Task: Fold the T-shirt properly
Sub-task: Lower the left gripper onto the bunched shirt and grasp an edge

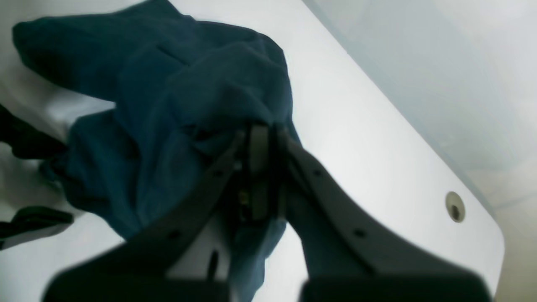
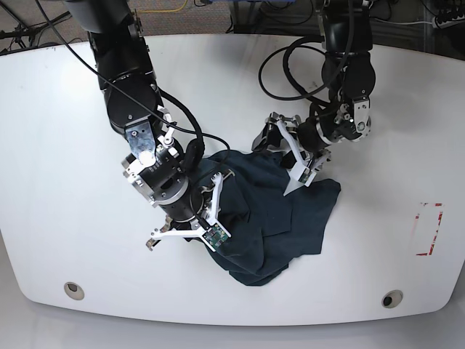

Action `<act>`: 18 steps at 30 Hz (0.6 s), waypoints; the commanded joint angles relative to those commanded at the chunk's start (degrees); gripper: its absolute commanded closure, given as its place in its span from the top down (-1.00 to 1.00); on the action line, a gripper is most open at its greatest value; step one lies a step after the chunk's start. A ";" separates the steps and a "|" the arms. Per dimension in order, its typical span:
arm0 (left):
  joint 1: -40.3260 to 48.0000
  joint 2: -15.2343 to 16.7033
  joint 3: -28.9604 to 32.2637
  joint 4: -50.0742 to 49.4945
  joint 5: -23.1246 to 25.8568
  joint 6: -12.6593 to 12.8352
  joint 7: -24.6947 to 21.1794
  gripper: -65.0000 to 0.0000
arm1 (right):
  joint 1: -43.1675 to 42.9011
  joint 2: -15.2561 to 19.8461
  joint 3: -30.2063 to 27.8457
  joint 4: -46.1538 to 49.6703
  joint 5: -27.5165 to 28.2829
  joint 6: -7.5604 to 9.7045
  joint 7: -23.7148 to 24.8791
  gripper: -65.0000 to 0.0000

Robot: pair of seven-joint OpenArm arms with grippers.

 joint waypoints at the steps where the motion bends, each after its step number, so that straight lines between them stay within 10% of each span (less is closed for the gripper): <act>1: -0.62 0.18 -0.09 -1.76 -0.18 0.00 0.00 0.47 | 0.00 -0.09 0.09 0.09 -0.09 0.00 0.00 -1.00; 13: -5.80 1.41 -0.09 -14.07 -0.35 0.13 -4.40 0.41 | -1.05 -0.18 2.99 0.26 0.35 0.09 0.00 -1.00; 18: -6.51 1.58 -0.09 -16.00 -0.35 0.13 -4.48 -0.09 | -1.14 -0.18 3.08 0.26 0.35 0.09 0.00 -1.00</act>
